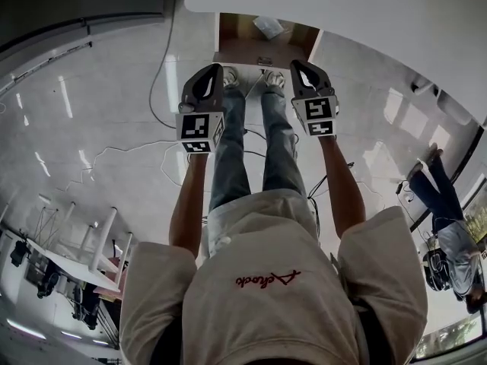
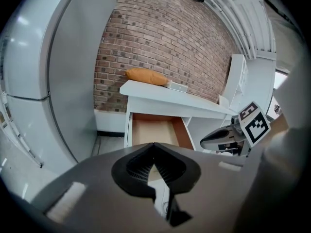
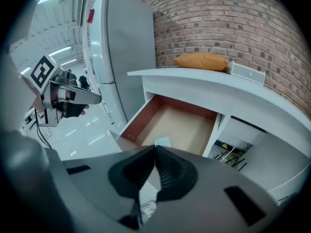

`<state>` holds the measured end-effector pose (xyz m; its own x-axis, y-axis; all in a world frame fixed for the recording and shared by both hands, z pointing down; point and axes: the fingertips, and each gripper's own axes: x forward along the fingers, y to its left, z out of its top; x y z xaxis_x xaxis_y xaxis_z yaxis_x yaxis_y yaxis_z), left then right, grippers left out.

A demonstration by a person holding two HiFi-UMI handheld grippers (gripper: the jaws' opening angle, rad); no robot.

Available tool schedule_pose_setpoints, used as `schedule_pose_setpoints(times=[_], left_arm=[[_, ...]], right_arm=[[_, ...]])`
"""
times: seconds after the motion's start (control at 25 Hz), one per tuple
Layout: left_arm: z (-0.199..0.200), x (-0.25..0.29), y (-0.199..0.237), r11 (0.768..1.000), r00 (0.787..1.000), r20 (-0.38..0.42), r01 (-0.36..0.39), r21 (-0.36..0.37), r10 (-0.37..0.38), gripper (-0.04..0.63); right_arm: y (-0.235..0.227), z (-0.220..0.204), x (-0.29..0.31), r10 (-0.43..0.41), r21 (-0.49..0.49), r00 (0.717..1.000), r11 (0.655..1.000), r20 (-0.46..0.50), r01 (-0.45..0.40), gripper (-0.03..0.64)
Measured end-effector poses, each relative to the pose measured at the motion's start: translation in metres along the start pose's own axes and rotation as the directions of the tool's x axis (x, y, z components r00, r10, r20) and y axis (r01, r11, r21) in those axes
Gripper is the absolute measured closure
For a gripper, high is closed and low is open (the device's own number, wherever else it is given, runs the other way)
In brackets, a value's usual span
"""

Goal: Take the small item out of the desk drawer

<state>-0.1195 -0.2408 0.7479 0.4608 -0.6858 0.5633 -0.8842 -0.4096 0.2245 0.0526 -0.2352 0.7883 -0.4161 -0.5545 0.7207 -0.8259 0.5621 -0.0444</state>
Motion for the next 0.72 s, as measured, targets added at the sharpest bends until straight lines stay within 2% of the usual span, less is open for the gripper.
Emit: schedule_pose_setpoints(times=[0.24, 0.32, 0.48, 0.72], left_arm=[[-0.013, 0.009, 0.002, 0.999, 1.000, -0.007, -0.013, -0.030, 0.012, 0.586], [-0.014, 0.010, 0.000, 0.999, 1.000, -0.003, -0.013, -0.038, 0.013, 0.586], [-0.018, 0.012, -0.003, 0.999, 1.000, 0.002, -0.011, -0.048, 0.011, 0.586], [-0.025, 0.014, -0.002, 0.998, 1.000, -0.001, -0.009, -0.060, 0.009, 0.586]], right_arm=[[-0.006, 0.005, 0.030, 0.009, -0.038, 1.000, 0.999, -0.002, -0.009, 0.604], [-0.008, 0.008, 0.041, 0.016, -0.105, 1.000, 0.994, -0.013, -0.017, 0.604], [-0.006, 0.010, 0.062, 0.039, -0.261, 0.997, 0.964, -0.066, -0.055, 0.604], [-0.004, -0.002, 0.097, 0.058, -0.333, 0.987, 0.937, -0.149, -0.105, 0.604]])
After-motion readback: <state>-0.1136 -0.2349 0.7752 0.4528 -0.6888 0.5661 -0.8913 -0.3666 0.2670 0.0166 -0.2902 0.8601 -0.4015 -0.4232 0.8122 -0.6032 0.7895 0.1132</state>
